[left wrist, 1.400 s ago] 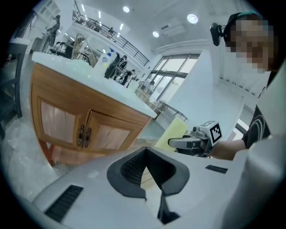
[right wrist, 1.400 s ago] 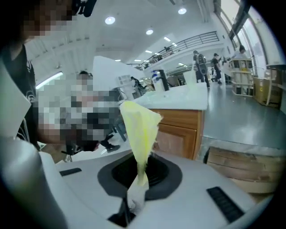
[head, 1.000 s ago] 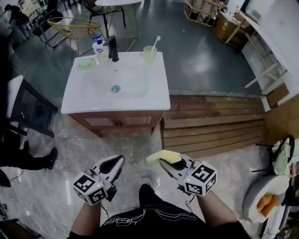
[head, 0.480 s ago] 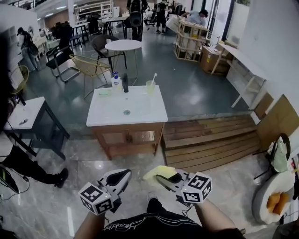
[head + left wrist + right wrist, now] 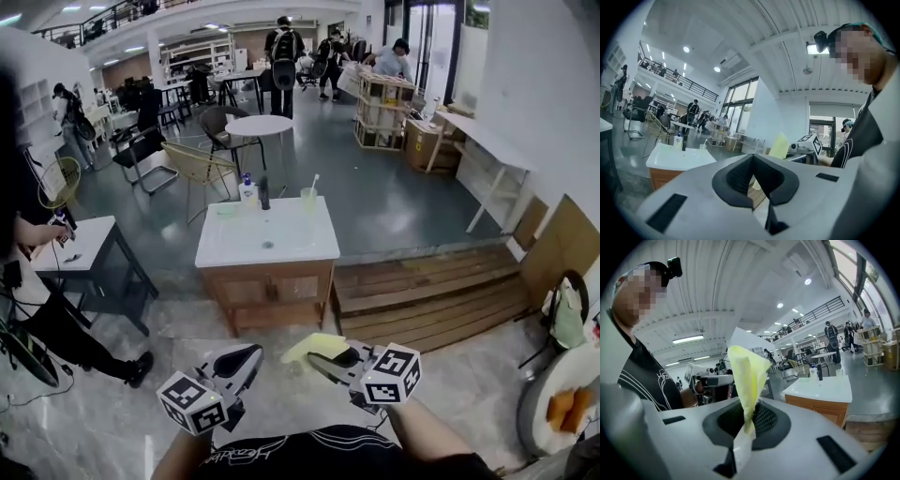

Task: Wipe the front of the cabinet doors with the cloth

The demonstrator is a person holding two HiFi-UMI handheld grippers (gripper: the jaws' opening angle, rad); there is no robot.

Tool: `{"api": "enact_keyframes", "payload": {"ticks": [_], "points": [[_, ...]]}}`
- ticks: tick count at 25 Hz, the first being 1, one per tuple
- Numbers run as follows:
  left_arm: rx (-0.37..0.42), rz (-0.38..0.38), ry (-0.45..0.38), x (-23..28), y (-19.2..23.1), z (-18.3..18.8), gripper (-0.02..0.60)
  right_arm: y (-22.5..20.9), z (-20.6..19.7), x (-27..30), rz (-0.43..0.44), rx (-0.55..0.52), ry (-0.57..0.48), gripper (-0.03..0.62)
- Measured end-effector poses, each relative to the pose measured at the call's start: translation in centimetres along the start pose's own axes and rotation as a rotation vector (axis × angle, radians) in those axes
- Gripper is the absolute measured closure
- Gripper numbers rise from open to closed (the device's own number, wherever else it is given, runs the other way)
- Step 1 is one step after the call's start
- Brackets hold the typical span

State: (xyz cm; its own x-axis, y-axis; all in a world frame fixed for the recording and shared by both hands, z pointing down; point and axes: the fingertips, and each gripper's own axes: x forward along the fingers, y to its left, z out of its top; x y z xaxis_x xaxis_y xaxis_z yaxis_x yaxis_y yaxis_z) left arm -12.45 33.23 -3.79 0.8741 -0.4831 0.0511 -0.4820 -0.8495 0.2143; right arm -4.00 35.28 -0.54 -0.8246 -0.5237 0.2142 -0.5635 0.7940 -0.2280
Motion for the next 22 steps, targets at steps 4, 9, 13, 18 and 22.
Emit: {"api": "enact_keyframes", "payload": {"ticks": [4, 9, 13, 18, 22], "points": [[0.025, -0.009, -0.014, 0.8, -1.4, 0.4, 0.575, 0.2, 0.5, -1.1, 0.01, -0.029, -0.008, 0.554], [0.025, -0.036, -0.012, 2.0, -2.8, 0.4, 0.575, 0.0, 0.4, -2.7, -0.011, -0.027, -0.014, 0.554], [0.022, -0.048, 0.002, 2.5, -3.3, 0.0, 0.575, -0.1, 0.4, -3.3, -0.025, -0.015, -0.023, 0.554], [0.006, -0.056, -0.011, 1.8, -3.4, -1.0, 0.575, 0.9, -1.0, -2.9, -0.038, -0.012, -0.017, 0.554], [-0.04, -0.068, -0.03, 0.8, -3.1, -1.6, 0.575, 1.8, -1.9, -2.6, -0.063, -0.013, -0.007, 0.554]]}}
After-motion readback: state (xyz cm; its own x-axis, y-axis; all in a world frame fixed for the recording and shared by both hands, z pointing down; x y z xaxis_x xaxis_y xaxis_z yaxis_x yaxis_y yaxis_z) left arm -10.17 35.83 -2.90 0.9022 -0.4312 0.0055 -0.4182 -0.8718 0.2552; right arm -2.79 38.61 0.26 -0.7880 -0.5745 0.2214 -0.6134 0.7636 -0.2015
